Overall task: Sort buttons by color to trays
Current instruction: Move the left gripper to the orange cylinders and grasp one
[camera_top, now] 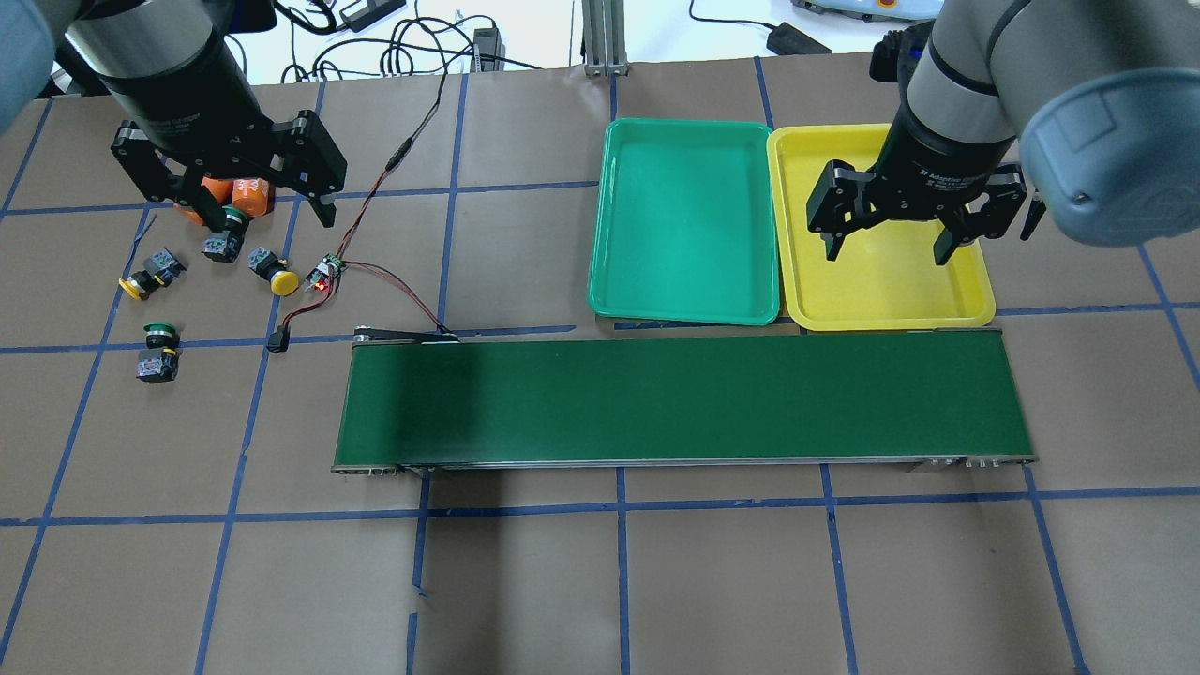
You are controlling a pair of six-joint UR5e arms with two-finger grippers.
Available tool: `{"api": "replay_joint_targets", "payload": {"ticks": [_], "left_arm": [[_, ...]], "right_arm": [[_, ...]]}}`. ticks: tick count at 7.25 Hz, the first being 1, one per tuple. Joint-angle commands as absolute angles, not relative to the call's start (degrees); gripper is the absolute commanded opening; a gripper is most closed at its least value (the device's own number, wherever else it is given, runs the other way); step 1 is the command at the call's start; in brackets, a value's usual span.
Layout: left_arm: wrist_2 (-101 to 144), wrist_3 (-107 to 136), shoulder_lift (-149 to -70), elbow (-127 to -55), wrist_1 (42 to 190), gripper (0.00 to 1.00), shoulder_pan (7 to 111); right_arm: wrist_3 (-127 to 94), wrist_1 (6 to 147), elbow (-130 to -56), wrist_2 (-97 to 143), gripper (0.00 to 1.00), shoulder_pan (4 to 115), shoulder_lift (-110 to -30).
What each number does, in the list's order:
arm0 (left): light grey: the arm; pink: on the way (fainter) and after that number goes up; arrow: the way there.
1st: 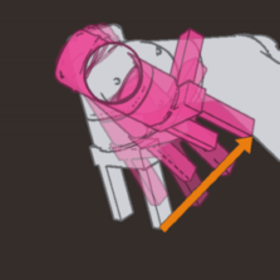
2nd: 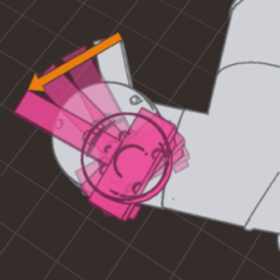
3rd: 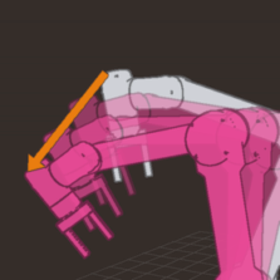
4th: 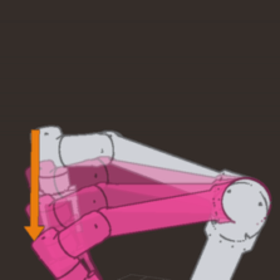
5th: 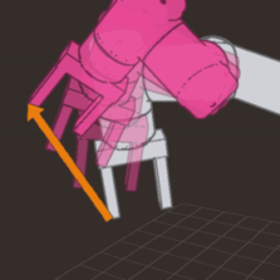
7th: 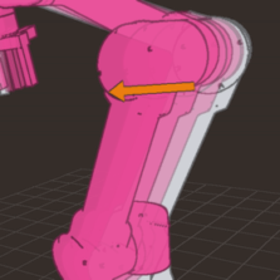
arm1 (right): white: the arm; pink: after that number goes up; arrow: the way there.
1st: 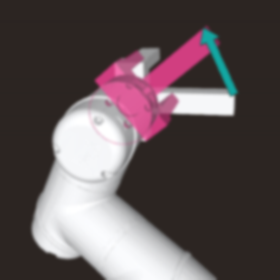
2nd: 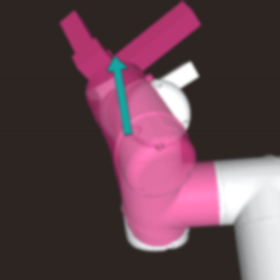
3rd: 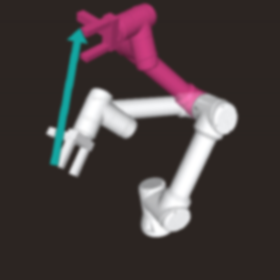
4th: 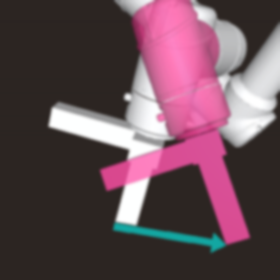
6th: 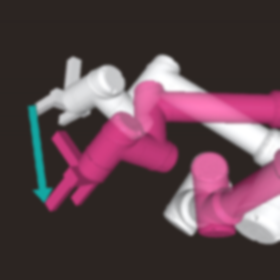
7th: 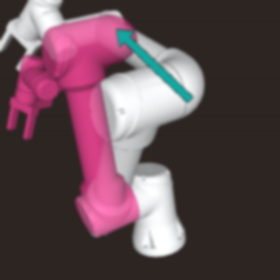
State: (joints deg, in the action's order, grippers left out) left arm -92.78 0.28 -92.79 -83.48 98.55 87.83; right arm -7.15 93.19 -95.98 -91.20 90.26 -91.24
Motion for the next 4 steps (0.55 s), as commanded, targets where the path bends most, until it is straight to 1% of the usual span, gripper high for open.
{"api": "replay_joint_targets", "payload": {"ticks": [1,3,4], "left_arm": [[-92.64,0.18,-92.81,-84.19,98.62,1.00,88.24],[-92.72,0.09,-93.07,-86.21,95.91,1.00,88.16],[-92.64,0.17,-94.12,-85.26,92.58,1.00,87.72]], "right_arm": [[-7.12,93.34,-95.98,-91.06,1.00,90.26,-90.01],[-7.38,93.51,-95.63,-91.58,1.00,90.18,-89.47],[-7.38,92.82,-95.63,-91.84,1.00,89.91,-90.95]]}}
